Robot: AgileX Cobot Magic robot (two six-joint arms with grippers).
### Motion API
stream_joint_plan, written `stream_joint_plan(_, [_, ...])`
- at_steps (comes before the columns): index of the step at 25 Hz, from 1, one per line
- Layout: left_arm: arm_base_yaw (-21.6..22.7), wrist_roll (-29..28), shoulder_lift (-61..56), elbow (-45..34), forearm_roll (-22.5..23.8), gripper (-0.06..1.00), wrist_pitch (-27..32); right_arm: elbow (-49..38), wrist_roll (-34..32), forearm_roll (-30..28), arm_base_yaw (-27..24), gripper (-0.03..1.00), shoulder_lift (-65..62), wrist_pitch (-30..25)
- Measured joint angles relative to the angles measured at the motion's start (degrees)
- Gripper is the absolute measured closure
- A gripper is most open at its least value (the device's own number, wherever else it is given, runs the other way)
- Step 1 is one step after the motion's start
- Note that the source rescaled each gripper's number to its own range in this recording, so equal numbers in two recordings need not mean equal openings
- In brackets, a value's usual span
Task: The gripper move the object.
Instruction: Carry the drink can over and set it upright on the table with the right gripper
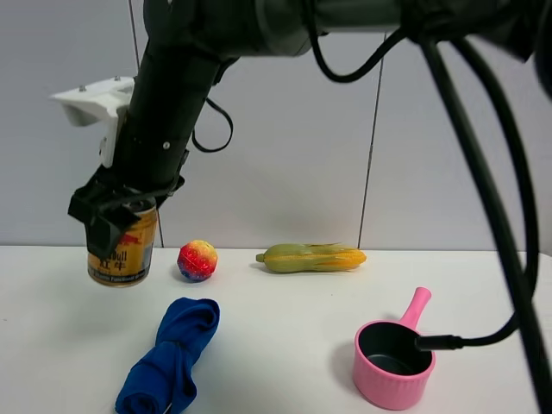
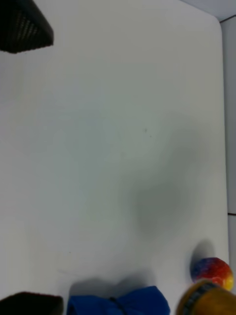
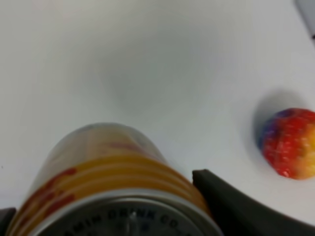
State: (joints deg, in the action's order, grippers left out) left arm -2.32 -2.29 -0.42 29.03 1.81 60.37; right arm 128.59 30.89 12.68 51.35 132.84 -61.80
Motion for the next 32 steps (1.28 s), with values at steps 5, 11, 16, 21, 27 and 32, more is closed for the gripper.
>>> stream_joint_plan(5, [0.0, 0.0, 0.0, 0.0, 0.0, -0.06, 0.0, 0.0, 3.29, 1.71, 1.28, 0.97, 2.9, 2.31])
stream_joint_plan(11, [0.0, 0.0, 0.0, 0.0, 0.0, -0.06, 0.0, 0.0, 4.77, 1.98, 2.17, 0.97, 5.8, 4.38])
stream_joint_plan(16, [0.0, 0.05, 0.0, 0.0, 0.0, -0.06, 0.0, 0.0, 5.18, 1.06, 2.3, 0.97, 8.01, 4.75])
stream_joint_plan(21, [0.0, 0.05, 0.0, 0.0, 0.0, -0.06, 0.0, 0.0, 5.2, -0.08, 2.3, 0.97, 9.31, 6.31])
stream_joint_plan(27, [0.0, 0.05, 0.0, 0.0, 0.0, -0.06, 0.0, 0.0, 5.25, -0.08, 2.3, 0.97, 11.33, 7.49])
stream_joint_plan(32, [0.0, 0.05, 0.0, 0.0, 0.0, -0.06, 0.0, 0.0, 5.7, -0.02, 2.3, 0.97, 11.88, 7.83])
